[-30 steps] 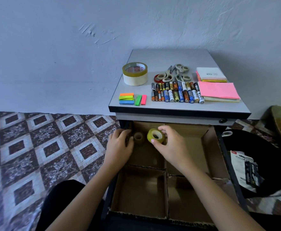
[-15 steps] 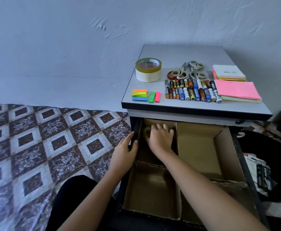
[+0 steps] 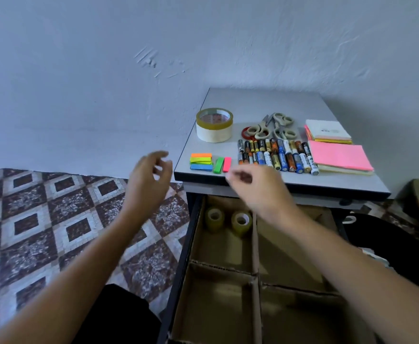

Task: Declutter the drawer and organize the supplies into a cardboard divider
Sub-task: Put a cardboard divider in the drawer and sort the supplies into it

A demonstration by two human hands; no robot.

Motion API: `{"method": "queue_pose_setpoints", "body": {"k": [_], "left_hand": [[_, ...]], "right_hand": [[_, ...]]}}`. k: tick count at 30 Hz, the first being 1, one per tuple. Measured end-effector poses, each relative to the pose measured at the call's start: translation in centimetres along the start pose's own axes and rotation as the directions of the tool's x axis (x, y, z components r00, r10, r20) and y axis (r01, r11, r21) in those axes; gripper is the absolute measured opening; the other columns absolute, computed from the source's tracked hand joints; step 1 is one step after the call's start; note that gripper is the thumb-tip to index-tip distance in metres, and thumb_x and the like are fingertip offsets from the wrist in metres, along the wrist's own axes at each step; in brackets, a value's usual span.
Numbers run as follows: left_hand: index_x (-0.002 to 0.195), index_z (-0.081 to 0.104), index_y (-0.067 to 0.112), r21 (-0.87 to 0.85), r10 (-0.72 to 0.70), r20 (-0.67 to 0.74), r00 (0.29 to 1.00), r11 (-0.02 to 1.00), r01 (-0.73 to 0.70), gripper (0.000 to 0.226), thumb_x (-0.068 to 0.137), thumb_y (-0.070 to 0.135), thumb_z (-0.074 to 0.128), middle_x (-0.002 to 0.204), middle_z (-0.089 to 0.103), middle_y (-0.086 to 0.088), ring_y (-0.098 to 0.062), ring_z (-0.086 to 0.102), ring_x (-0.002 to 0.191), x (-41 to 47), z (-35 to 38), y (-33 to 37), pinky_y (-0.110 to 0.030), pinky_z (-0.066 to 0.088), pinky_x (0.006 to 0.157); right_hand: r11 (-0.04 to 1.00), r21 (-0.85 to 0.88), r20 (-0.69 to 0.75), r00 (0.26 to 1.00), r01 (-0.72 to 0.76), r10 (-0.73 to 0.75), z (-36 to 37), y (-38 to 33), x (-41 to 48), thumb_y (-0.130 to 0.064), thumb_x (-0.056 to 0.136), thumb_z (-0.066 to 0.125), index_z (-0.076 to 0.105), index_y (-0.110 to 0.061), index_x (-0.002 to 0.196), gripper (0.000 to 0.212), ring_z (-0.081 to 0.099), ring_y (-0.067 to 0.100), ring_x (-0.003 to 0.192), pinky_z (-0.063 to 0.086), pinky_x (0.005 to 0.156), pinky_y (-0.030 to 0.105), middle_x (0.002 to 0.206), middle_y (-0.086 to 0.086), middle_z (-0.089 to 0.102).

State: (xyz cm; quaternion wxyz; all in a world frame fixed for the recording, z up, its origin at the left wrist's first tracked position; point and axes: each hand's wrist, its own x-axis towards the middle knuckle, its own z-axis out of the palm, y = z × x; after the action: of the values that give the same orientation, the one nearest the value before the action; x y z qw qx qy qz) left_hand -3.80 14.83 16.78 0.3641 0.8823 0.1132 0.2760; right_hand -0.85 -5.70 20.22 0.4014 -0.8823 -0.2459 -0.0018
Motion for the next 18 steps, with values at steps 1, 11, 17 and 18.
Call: {"method": "queue_pose_setpoints", "body": {"k": [1,11,17,18], "left_hand": [[0.128,0.052,0.014,0.008,0.008,-0.009,1.0,1.0,-0.007,0.034,0.096,0.025,0.047,0.104,0.057,0.001,-0.009,0.055,0.089,1.8,-0.4,0.6,-0.016,0.043,0.069],[0.131,0.05,0.015,0.155,-0.071,0.149,0.986,0.987,0.048,0.038,0.096,0.03,0.045,0.123,0.058,-0.007,-0.018,0.052,0.101,12.1,1.6,1.6,-0.024,0.035,0.077],[0.132,0.049,0.014,0.212,-0.081,0.224,0.971,0.977,0.032,0.039,0.096,0.029,0.044,0.125,0.058,-0.008,-0.022,0.052,0.11,14.4,2.6,0.0,-0.025,0.037,0.081],[0.132,0.049,0.015,0.203,-0.084,0.233,0.969,0.979,0.036,0.039,0.096,0.029,0.043,0.124,0.058,-0.007,-0.021,0.052,0.107,14.6,2.9,0.0,-0.025,0.036,0.08]], "right_hand": [[1.0,-0.01,-0.066,0.998,0.019,-0.019,-1.0,-0.5,1.5,-0.021,0.094,0.053,0.069,-0.009,0.104,0.022,0.061,0.011,0.078,0.044,0.064,0.009,0.092,-0.001,0.068],[0.94,-0.342,-0.003,1.0,-0.008,0.007,0.5,0.2,17.7,-0.044,0.088,0.055,0.038,-0.015,0.141,0.062,0.032,0.037,0.13,0.035,0.101,0.04,0.138,0.019,0.035],[0.909,-0.416,0.074,0.996,-0.019,0.055,1.6,0.5,20.2,-0.056,0.082,0.059,0.022,-0.021,0.146,0.082,0.026,0.038,0.133,0.032,0.103,0.043,0.142,0.022,0.031],[0.912,-0.41,0.071,0.996,-0.019,0.053,1.5,0.6,20.3,-0.056,0.082,0.059,0.024,-0.02,0.145,0.08,0.027,0.038,0.132,0.032,0.102,0.043,0.141,0.021,0.033]]}}
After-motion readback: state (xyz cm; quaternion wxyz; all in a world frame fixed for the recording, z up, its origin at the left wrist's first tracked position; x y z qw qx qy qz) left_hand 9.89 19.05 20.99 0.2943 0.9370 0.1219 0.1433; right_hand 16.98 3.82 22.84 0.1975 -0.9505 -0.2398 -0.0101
